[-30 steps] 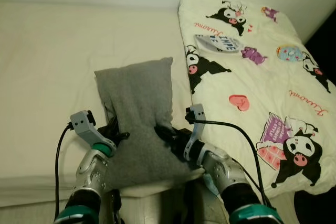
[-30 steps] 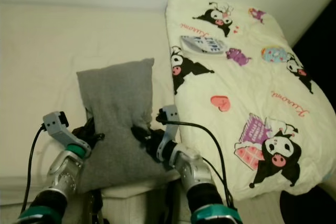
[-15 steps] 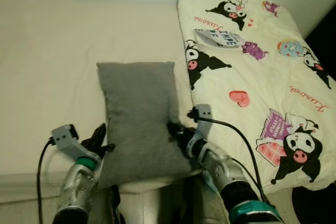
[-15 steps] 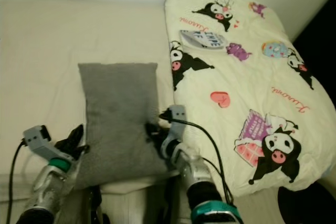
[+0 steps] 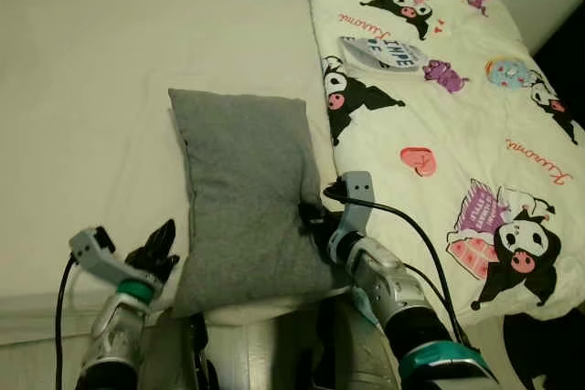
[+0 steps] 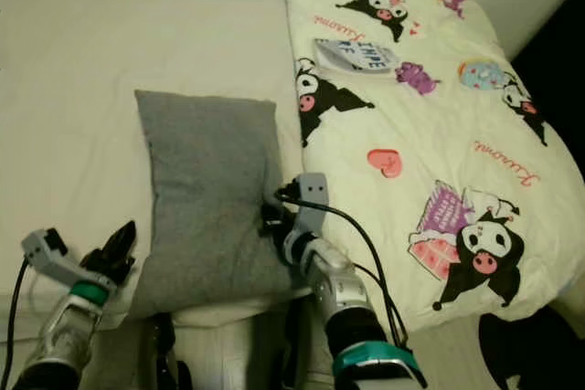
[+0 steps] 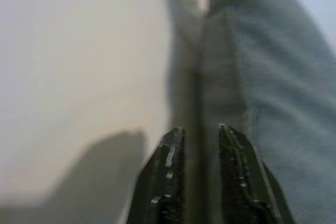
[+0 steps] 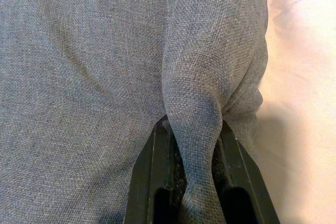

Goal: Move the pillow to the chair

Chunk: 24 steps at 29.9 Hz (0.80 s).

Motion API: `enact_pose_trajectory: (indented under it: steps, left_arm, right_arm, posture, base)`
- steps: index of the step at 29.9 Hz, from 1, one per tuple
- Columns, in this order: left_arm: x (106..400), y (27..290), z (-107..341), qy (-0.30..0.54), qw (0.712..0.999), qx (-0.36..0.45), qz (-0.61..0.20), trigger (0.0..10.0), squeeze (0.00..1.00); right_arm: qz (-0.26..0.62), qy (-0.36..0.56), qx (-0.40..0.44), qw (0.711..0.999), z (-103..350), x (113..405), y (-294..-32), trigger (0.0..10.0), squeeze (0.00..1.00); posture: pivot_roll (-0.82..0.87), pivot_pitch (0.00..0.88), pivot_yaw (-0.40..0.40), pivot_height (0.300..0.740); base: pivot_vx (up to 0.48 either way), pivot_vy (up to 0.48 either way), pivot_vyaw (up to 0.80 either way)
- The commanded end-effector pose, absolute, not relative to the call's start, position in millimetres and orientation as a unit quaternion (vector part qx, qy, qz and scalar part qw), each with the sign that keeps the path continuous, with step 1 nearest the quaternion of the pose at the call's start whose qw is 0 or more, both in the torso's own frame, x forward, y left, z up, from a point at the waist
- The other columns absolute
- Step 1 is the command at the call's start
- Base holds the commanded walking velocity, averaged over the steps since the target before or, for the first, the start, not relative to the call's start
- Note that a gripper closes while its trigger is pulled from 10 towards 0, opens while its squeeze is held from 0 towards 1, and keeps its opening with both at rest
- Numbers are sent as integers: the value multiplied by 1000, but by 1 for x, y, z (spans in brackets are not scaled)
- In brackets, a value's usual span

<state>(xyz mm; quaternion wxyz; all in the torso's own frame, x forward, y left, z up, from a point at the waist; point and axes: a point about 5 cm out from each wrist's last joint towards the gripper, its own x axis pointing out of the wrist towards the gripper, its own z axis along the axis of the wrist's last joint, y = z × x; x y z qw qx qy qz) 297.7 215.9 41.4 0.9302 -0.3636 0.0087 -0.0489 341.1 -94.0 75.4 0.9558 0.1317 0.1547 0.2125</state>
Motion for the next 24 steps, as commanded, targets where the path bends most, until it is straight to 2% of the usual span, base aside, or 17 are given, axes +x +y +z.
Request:
enact_pose_trajectory:
  steps: [1, 8, 10, 14, 24]
  left_arm:
    - [297, 209, 37, 19, 920, -385, -69, 10000, 1000]
    - [305, 198, 45, 25, 910, -397, -115, 10000, 1000]
    - [307, 184, 42, 40, 908, -395, -139, 10000, 1000]
    - [313, 174, 46, 37, 903, -398, -156, 10000, 1000]
    - [319, 168, 52, 41, 899, -398, -179, 10000, 1000]
  right_arm:
    - [189, 204, 124, 952, 51, 329, -102, 0, 0]
    - [169, 208, 117, 956, 45, 325, -108, 0, 0]
    - [172, 208, 112, 956, 46, 325, -111, 0, 0]
    - [172, 206, 113, 957, 46, 326, -112, 0, 0]
    - [176, 198, 123, 956, 47, 325, -106, 0, 0]
  posture:
    - [-58, 244, -69, 591]
    - [-80, 231, -63, 591]
    - [-68, 228, -63, 591]
    - [-63, 232, -56, 591]
    - [-55, 221, -49, 591]
  base:
    - [0, 0, 0]
    - [0, 0, 0]
    - [0, 0, 0]
    - [0, 0, 0]
    - [0, 0, 0]
